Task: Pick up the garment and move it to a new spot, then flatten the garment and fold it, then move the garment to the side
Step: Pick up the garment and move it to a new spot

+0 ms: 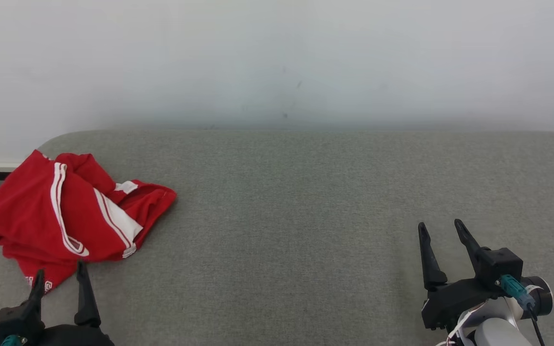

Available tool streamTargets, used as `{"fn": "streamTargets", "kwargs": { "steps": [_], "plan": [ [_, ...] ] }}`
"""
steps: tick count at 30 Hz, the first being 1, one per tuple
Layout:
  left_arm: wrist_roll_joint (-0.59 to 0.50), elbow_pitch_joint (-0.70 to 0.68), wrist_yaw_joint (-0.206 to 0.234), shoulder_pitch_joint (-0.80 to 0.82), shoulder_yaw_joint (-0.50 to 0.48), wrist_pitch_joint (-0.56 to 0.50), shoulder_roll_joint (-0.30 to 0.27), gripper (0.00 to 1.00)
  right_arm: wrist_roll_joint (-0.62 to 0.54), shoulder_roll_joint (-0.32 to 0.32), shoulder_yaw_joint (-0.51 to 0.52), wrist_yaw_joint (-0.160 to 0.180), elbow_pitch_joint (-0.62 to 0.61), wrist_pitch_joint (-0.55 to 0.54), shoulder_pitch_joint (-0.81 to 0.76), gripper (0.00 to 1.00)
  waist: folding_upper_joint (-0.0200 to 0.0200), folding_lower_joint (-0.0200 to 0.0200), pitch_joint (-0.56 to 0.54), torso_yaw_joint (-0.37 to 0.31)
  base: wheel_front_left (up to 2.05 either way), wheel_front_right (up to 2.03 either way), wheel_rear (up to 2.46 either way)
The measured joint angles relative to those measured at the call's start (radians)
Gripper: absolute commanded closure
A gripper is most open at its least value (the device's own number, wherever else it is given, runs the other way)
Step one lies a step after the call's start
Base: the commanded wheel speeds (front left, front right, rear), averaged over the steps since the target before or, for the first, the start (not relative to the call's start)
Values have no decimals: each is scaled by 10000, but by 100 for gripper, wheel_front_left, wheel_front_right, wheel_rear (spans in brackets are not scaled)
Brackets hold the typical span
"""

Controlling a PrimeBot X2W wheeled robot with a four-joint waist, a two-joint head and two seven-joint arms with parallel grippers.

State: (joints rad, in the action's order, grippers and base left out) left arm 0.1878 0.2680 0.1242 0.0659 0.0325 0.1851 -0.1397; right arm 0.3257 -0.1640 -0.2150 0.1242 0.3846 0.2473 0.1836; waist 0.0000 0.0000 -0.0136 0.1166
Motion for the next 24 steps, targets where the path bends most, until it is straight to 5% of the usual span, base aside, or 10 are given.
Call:
{"fn": "streamTargets", "kwargs": {
  "steps": [11,24],
  "plan": [
    [-347,-167,0,-12,-48,-188,65,0,0,-8,-75,-35,46,6,1,0,0,0,-57,1298,0,0,0],
    [-662,-263,-19,-168,188,-903,-504,0,0,44,-205,-111,211,6,2,0,0,0,-217,2665,0,0,0]
  ]
}}
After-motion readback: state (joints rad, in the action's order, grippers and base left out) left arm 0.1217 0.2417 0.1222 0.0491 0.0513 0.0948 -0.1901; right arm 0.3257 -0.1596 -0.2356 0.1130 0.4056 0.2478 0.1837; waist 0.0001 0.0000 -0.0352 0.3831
